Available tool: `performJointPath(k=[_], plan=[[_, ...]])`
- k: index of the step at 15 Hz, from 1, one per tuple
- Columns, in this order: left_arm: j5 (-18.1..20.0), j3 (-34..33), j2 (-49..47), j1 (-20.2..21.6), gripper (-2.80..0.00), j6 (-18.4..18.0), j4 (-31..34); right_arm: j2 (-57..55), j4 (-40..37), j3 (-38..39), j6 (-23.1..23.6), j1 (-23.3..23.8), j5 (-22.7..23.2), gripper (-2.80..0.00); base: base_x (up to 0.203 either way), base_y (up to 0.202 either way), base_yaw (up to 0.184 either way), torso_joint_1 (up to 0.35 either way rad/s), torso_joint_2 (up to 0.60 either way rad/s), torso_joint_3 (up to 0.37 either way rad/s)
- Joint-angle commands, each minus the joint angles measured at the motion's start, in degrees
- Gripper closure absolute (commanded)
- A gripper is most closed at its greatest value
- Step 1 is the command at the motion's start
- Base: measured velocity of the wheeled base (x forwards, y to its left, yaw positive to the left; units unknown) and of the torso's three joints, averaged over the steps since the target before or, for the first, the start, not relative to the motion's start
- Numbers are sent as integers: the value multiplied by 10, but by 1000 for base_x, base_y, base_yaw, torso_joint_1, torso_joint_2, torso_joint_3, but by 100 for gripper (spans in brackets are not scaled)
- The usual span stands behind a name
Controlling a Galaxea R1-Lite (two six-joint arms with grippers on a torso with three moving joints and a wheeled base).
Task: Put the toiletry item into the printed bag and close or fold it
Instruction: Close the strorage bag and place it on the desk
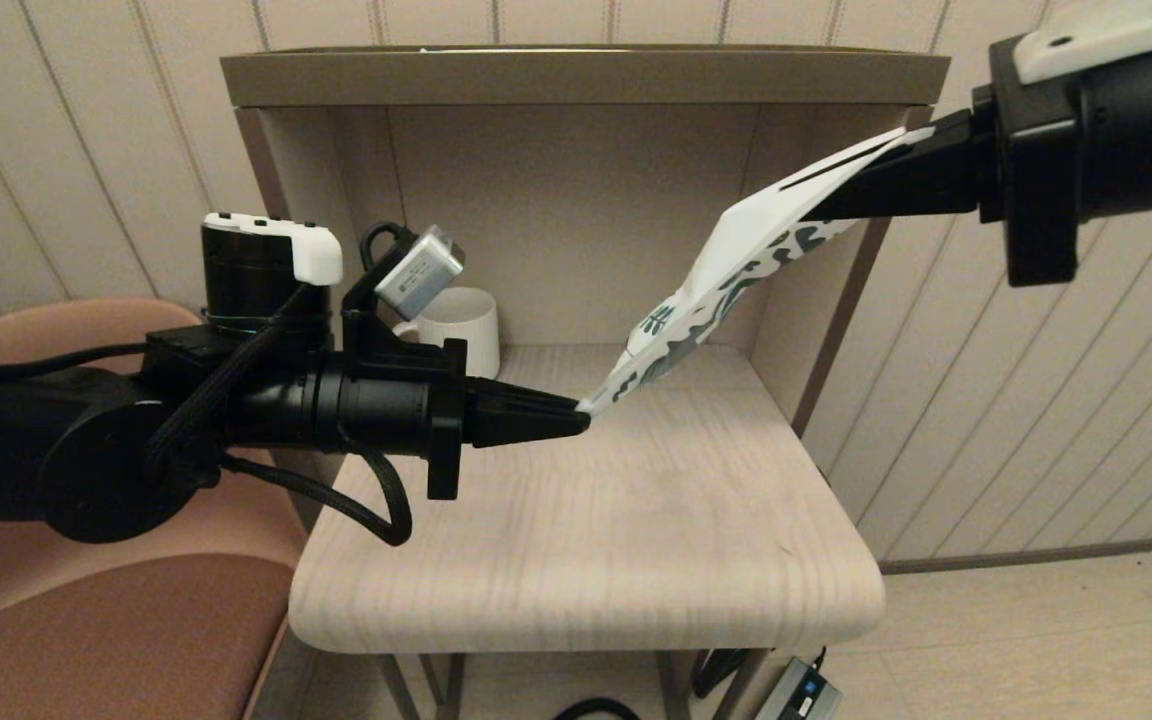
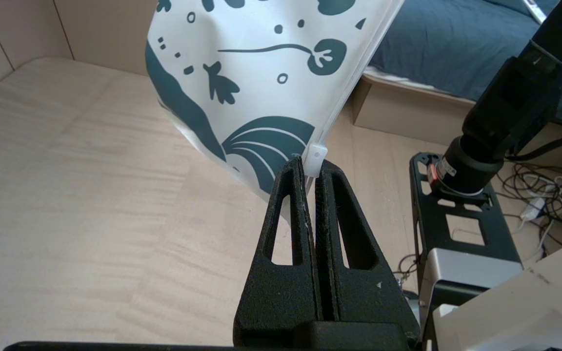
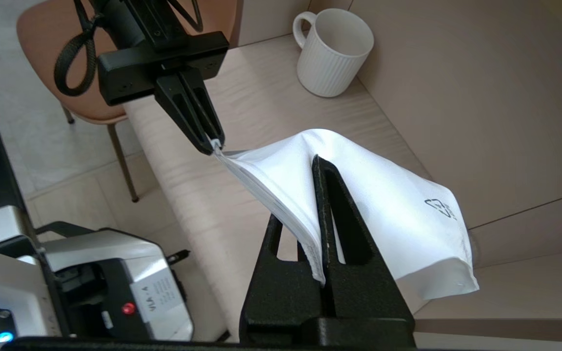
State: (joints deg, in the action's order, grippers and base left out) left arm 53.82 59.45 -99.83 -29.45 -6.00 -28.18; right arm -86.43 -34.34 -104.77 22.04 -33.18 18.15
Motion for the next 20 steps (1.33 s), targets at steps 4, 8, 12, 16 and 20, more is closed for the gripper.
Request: performJointPath(k=[4, 8, 12, 16, 20], plan=[[5, 4, 6, 0, 0, 4, -2, -8, -2, 0, -1, -1, 6, 0, 0, 0, 0, 0, 0, 0], [4, 7, 7, -1, 0, 4, -1, -15, -2, 5, -1, -1, 9, 0, 0, 0, 0, 0, 0, 0], [1, 0, 8, -1, 0, -2, -1, -17, -2, 8, -1, -1, 10, 0, 0, 0, 0, 0, 0, 0], [2, 4, 9, -1, -280, 1, -1, -17, -2, 8, -1, -1, 10, 0, 0, 0, 0, 0, 0, 0], [1, 5, 9, 7, -280, 1, -2, -36, -1, 8, -1, 18, 10, 0, 0, 0, 0, 0, 0, 0]])
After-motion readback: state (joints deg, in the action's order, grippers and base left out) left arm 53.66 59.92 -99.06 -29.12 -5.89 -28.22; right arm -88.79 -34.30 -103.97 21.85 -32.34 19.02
